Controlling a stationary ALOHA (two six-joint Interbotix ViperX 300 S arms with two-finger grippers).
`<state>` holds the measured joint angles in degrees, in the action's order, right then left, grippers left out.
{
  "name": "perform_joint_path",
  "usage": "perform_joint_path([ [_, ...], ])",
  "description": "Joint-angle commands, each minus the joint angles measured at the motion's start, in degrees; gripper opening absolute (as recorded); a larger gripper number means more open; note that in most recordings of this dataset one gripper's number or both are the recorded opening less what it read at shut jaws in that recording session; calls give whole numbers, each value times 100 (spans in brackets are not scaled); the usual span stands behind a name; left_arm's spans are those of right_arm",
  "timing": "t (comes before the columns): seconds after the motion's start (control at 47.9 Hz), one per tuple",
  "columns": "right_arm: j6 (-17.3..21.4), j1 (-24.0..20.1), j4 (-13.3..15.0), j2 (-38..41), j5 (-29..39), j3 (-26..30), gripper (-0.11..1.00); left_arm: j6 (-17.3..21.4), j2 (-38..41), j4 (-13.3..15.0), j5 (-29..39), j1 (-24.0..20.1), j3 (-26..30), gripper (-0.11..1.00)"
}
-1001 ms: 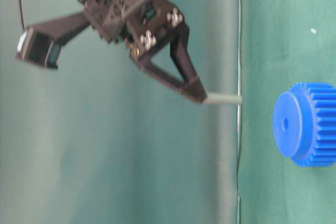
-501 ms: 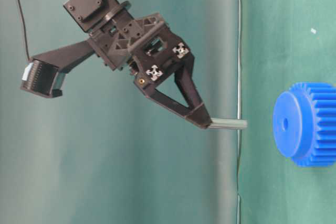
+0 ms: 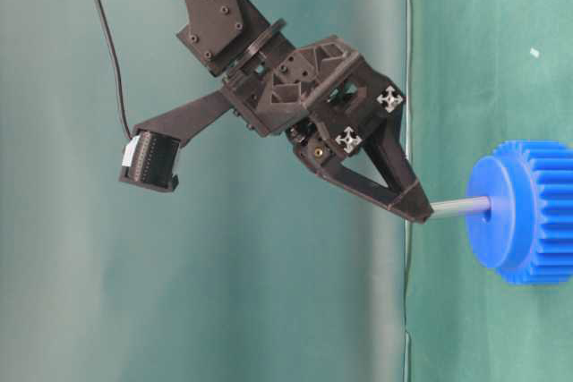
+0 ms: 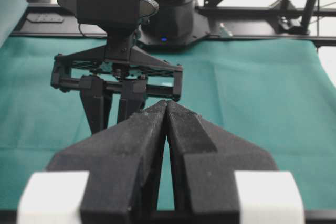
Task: Insert the shaft into the center hole of the gear.
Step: 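Carry the shaft left and position it above the blue gear's center hole, then lower the shaft into the gear's center hole with the right gripper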
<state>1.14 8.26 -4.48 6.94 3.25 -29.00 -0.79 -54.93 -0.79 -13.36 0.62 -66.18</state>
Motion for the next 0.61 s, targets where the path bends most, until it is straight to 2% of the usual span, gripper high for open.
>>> perform_joint_path([
  [0.0,9,-9,-18,-70,-62,44,16,9,44,-18,-26,18,141,0],
  [0.584,-18,-18,9,-501,-88,79,17,9,44,-18,-26,18,149,0],
])
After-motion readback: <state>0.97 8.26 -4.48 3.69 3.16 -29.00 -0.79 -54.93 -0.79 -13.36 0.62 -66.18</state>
